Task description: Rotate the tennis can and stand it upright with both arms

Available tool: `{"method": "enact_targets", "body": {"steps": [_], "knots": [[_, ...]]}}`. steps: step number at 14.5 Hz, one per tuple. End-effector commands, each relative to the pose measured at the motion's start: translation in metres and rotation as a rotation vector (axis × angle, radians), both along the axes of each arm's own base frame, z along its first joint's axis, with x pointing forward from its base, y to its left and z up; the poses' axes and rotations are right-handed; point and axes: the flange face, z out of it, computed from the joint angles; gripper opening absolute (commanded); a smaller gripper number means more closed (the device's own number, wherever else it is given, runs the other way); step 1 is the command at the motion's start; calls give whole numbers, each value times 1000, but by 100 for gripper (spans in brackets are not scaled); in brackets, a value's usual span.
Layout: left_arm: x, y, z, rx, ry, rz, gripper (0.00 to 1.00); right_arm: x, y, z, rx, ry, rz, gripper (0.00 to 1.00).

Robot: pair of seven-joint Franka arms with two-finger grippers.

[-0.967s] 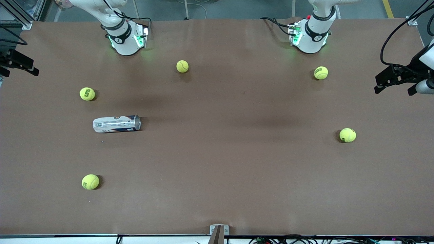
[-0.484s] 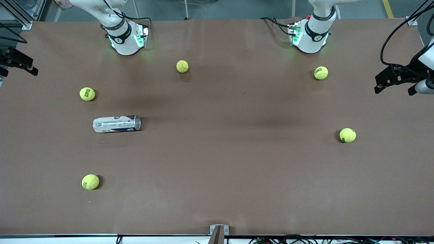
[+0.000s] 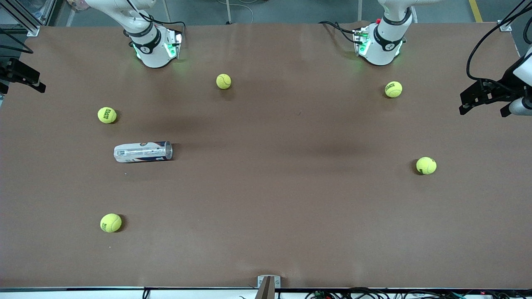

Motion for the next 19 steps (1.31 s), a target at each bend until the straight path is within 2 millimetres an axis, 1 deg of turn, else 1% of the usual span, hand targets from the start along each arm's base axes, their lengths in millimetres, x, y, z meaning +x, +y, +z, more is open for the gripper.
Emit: {"method": "enact_targets", "body": {"steps": [1,2,4,5,6,7,8,9,10,11,12,13,14,15,16,17,19], "knots": [[3,1,5,22,-5,13,100,-7,4,1,-29,1,11,100],[3,1,5,22,-5,13,100,-7,4,2,-29,1,7,100],[3,1,5,22,-5,13,100,-5,3,11,-32,-12,12,100],[3,1,5,22,-5,13,100,4,1,2,-36,-1,6,100],[3,2,5,22,-7,16,100,14,-4,-10,-37,13,-7,100],[3,2,5,22,-5,16,100,27,-6,-29,-32,28,-12,100],[3,1,5,22,-7,14,100,48,-9,-60,-38,70,-10,100],[3,2,5,22,-7,16,100,57,-13,-70,-37,82,-11,100],[3,2,5,22,-8,16,100,63,-20,-73,-48,72,-18,100],[4,1,5,22,-13,14,100,72,-29,-90,-49,84,-31,100],[5,1,5,21,-19,14,100,81,-35,-114,-50,123,-39,100],[5,1,5,22,-19,14,100,84,-47,-120,-44,121,-60,100],[5,3,5,22,-19,17,100,83,-58,-121,-44,119,-81,100],[5,3,5,22,-19,17,100,84,-60,-123,-41,121,-100,100],[5,3,6,22,-22,15,100,83,-66,-125,-38,123,-134,100],[5,3,7,21,-24,15,100,82,-71,-127,-40,127,-223,100],[6,3,6,23,-24,15,100,79,-70,-131,-57,142,-443,100]]}}
